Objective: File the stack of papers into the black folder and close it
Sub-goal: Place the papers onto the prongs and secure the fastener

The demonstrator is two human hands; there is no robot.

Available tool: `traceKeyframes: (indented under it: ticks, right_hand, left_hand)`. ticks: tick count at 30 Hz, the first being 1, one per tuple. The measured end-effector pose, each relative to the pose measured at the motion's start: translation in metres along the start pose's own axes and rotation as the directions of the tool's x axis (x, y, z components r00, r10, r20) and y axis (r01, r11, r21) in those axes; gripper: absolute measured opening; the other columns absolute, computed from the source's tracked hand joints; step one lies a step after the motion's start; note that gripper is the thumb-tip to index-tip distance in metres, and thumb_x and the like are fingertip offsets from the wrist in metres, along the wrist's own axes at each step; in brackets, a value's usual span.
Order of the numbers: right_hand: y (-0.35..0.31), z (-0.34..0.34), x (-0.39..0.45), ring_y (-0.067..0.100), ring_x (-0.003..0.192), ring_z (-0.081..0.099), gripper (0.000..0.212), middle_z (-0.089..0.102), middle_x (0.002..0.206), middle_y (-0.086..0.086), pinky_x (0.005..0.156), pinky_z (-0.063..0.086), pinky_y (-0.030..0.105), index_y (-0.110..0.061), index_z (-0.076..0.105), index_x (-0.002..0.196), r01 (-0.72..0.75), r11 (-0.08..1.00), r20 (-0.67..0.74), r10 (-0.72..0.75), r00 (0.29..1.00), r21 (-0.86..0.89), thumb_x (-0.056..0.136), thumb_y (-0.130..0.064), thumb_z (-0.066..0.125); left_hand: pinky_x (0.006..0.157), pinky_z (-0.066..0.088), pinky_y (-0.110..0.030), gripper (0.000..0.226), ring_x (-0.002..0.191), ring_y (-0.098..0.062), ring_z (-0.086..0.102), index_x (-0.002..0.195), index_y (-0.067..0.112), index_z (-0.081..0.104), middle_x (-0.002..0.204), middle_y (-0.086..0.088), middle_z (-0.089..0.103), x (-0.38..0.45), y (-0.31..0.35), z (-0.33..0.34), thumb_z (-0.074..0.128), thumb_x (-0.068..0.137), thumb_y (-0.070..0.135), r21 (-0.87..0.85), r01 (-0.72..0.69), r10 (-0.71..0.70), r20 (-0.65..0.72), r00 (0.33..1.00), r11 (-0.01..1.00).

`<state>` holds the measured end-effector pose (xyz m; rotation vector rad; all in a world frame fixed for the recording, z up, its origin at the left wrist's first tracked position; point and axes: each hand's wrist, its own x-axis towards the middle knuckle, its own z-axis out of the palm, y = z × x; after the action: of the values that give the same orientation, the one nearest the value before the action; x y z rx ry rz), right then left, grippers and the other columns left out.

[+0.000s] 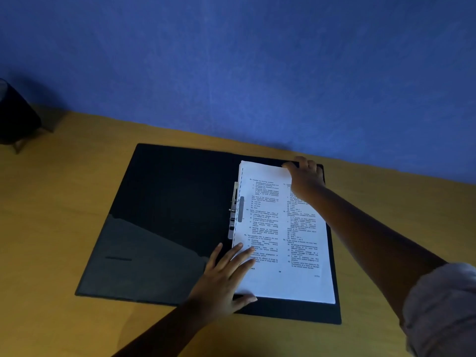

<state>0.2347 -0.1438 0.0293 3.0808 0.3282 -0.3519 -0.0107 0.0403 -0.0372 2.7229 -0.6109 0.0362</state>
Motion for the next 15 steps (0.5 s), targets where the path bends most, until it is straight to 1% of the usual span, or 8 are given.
traceKeyframes:
  ticks: [2, 4, 7, 9, 12, 15]
  right_hand:
    - [0.0, -0.002, -0.004, 0.035, 0.135, 0.024, 0.071, 0.021, 0.152, 0.01, 0.112, 0.024, 0.046, -0.027, 0.031, 0.143, -0.051, 0.996, 0.01, 0.05, 0.999, 0.067, 0.082, 0.003, 0.048]
    - [0.001, -0.004, -0.011, 0.034, 0.135, 0.025, 0.071, 0.022, 0.151, 0.009, 0.112, 0.026, 0.045, -0.026, 0.03, 0.144, -0.09, 0.983, 0.002, 0.091, 0.996, 0.158, 0.082, 0.005, 0.046]
    - [0.008, -0.006, -0.029, 0.034, 0.134, 0.028, 0.065, 0.028, 0.149, 0.011, 0.107, 0.032, 0.045, -0.021, 0.034, 0.141, -0.137, 0.932, -0.057, 0.165, 0.985, 0.335, 0.083, 0.008, 0.042]
    - [0.019, -0.005, -0.043, 0.035, 0.132, 0.03, 0.06, 0.032, 0.146, 0.017, 0.105, 0.033, 0.044, -0.016, 0.035, 0.14, -0.185, 0.887, -0.067, 0.234, 0.97, 0.423, 0.085, 0.008, 0.04]
    - [0.037, 0.002, -0.065, 0.039, 0.13, 0.032, 0.055, 0.034, 0.143, 0.023, 0.106, 0.032, 0.044, -0.011, 0.034, 0.141, -0.305, 0.81, 0.014, 0.344, 0.939, 0.501, 0.089, 0.004, 0.039]
    - [0.049, 0.015, -0.083, 0.042, 0.126, 0.039, 0.05, 0.037, 0.14, 0.025, 0.102, 0.037, 0.047, -0.01, 0.036, 0.14, -0.411, 0.727, 0.141, 0.403, 0.904, 0.55, 0.091, -0.001, 0.039]
  left_hand:
    - [0.112, 0.018, -0.048, 0.067, 0.141, -0.014, 0.024, 0.128, 0.023, 0.048, 0.147, 0.005, 0.041, 0.0, 0.0, -0.001, 0.041, 0.081, 0.07, 0.002, -0.006, 0.006, 0.011, 1.0, 1.0]
    - [0.112, 0.017, -0.048, 0.069, 0.14, -0.014, 0.024, 0.129, 0.023, 0.047, 0.146, 0.005, 0.042, 0.0, 0.0, -0.002, 0.041, 0.08, 0.072, 0.013, -0.015, 0.015, 0.016, 1.0, 1.0]
    - [0.112, 0.017, -0.047, 0.067, 0.14, -0.014, 0.025, 0.128, 0.023, 0.048, 0.146, 0.005, 0.043, 0.001, -0.001, -0.003, 0.041, 0.081, 0.07, 0.014, -0.01, 0.01, 0.02, 1.0, 1.0]
    - [0.112, 0.018, -0.047, 0.065, 0.139, -0.014, 0.025, 0.128, 0.024, 0.049, 0.145, 0.005, 0.044, 0.0, 0.0, -0.003, 0.042, 0.082, 0.068, 0.009, -0.007, 0.007, 0.021, 1.0, 1.0]
    - [0.112, 0.017, -0.046, 0.064, 0.138, -0.014, 0.028, 0.127, 0.024, 0.049, 0.144, 0.005, 0.045, 0.001, 0.0, -0.003, 0.043, 0.081, 0.068, 0.012, -0.013, 0.013, 0.014, 1.0, 1.0]
    - [0.112, 0.017, -0.044, 0.071, 0.137, -0.014, 0.03, 0.129, 0.023, 0.047, 0.144, 0.004, 0.046, 0.002, 0.001, -0.008, 0.043, 0.078, 0.071, 0.012, -0.013, 0.013, 0.013, 1.0, 1.0]
